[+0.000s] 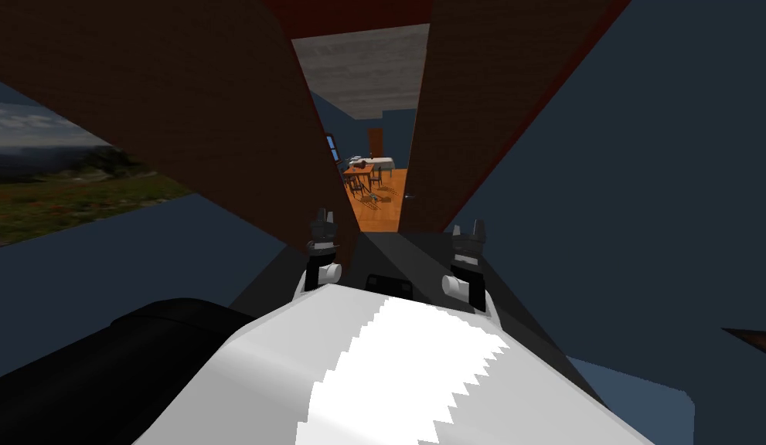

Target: Pull the door open

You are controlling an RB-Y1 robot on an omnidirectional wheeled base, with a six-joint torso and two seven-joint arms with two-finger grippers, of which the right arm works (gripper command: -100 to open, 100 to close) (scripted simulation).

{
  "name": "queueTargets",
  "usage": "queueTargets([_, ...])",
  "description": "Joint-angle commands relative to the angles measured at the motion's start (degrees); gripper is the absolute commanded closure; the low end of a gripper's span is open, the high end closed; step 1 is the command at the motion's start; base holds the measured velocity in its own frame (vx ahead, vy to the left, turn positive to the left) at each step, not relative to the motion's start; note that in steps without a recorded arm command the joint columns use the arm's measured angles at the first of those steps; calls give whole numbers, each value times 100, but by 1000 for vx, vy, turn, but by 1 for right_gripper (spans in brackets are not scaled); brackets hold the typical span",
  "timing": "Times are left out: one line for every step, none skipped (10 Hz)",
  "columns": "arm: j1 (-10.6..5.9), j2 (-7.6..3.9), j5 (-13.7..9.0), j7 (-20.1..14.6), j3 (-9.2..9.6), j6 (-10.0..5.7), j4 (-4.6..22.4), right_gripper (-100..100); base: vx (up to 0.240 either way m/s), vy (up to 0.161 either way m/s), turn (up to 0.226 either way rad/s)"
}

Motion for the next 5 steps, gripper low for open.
queueTargets([-67,-41,30,-25,-2,-59,184,-100,99,11,16])
queueTargets([-107,-70,48,-44,-6,-97,303,-100,95,28,17])
queueTargets([-150,-100,67,-64,-10,-139,433,-100,90,24,12])
queueTargets([-193,-130,86,-84,-14,-181,562,-100,85,21,15])
queueTargets([-237,-160,105,-105,-18,-223,692,-100,109,6,13])
